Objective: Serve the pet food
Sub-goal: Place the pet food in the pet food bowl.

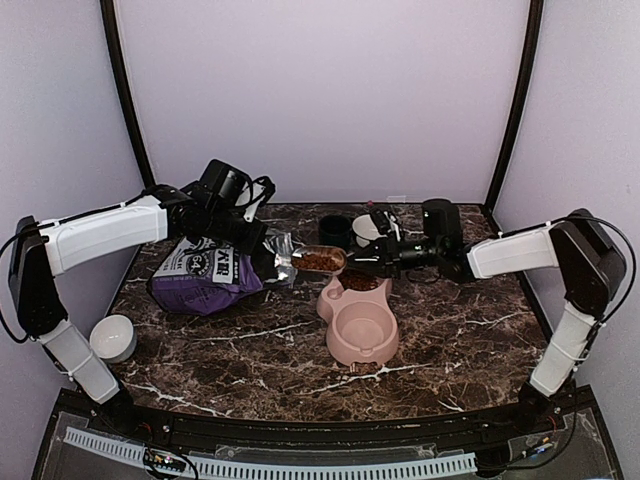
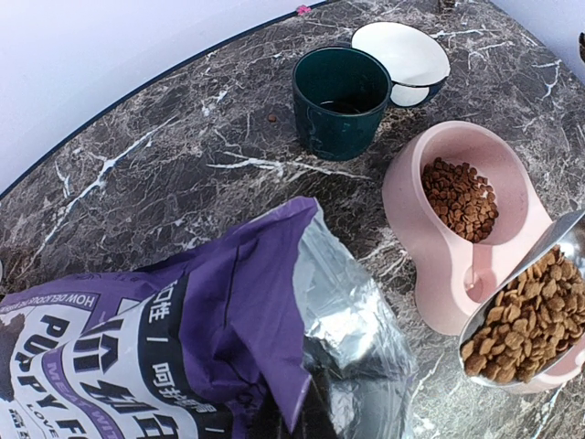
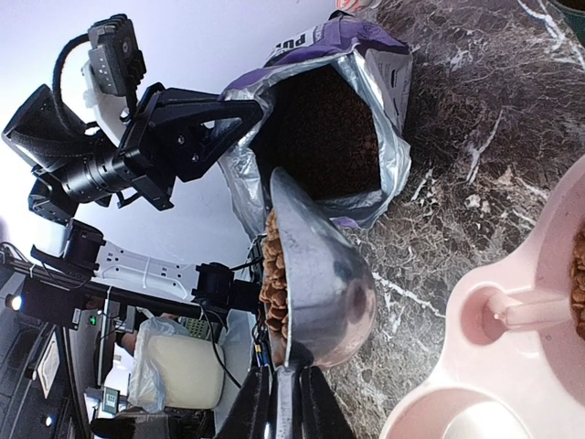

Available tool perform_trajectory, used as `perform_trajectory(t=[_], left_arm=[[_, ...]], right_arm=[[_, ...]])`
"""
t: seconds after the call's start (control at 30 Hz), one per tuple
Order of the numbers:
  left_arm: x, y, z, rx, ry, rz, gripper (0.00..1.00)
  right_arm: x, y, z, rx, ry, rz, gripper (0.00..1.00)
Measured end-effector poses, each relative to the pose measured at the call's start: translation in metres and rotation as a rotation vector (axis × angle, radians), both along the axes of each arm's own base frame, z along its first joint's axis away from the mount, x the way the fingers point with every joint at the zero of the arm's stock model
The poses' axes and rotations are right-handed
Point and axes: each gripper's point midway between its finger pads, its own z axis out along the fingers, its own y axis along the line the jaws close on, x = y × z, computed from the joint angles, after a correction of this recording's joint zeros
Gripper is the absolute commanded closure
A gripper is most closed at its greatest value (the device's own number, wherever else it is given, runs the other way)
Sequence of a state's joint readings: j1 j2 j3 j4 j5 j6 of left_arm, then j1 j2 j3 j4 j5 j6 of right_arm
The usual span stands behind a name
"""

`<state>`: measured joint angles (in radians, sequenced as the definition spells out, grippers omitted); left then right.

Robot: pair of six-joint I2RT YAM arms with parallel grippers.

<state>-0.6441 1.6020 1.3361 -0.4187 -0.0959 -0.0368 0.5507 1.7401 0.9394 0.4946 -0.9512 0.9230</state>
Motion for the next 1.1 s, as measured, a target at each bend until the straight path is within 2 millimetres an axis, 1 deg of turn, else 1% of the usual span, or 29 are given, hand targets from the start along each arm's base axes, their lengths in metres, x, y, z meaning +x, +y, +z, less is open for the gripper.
perform_trajectory(t=[0.3, 0.5, 0.73, 1.1], left_arm=[[0.000, 0.000, 0.000, 0.000, 0.000, 0.000, 1.00], [0.000, 0.000, 0.000, 0.000, -0.001, 0.000, 1.00], [0.000, 0.000, 0.000, -0.001, -0.001, 0.000, 1.00], [0.000, 0.000, 0.000, -0.001, -0.002, 0.000, 1.00]], right_arm=[[-0.008, -0.024, -0.001, -0.004, 0.011, -0.038, 1.00], [-0.014, -0.039, -0.009, -0.029, 0.033, -0.068, 1.00], [-0.023, -0.051, -0.007, -0.045, 0.020, -0.090, 1.00], [-0.033, -0.068, -0.024, -0.087, 0.051, -0.130, 1.00]])
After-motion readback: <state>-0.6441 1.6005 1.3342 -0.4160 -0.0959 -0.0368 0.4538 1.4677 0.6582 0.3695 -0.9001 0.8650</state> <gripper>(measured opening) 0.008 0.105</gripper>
